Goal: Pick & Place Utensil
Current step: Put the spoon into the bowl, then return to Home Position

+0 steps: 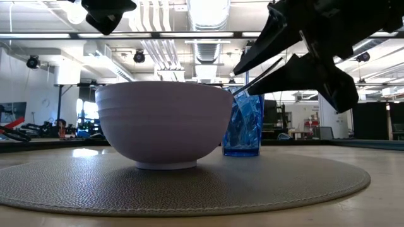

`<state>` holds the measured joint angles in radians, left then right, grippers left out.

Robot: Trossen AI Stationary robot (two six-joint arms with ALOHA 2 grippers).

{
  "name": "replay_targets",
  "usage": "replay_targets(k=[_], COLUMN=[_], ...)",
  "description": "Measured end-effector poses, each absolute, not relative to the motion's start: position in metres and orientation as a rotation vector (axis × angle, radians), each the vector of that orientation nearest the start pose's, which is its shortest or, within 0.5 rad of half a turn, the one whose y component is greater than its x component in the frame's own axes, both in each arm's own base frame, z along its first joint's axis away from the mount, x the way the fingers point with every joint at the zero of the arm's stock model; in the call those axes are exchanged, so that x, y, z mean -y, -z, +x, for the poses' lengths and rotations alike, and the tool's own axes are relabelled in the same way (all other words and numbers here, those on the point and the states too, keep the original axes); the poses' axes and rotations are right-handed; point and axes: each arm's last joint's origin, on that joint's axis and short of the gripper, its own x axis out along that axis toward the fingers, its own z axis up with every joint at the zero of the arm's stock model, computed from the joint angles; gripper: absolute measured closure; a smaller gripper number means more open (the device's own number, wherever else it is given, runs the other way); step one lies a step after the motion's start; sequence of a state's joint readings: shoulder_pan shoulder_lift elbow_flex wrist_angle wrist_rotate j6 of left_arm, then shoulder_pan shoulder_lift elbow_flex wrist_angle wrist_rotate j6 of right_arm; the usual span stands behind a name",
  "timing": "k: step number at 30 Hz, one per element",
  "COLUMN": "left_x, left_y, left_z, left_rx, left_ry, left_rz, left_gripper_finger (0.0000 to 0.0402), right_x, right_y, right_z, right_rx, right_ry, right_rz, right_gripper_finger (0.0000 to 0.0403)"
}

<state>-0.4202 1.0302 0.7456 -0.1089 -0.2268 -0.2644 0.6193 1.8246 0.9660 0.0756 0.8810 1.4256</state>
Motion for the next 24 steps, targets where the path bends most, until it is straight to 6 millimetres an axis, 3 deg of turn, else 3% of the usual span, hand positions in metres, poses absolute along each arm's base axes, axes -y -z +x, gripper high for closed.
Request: replay_targets(k=[24], left_x=[0.086], left_y=[-0.282], left_z=[0.208], left_rx=[-0.393], left_ry=[0.140], left_rz=[-0.141], left_gripper_finger=[0.0223], right_x=[-0.172], right_y=[-0.187], right_z=[0.280], right_rx=[-0.303], right_ry=[0.612], right_rz=[0.786], right_gripper_finger=[0.0257])
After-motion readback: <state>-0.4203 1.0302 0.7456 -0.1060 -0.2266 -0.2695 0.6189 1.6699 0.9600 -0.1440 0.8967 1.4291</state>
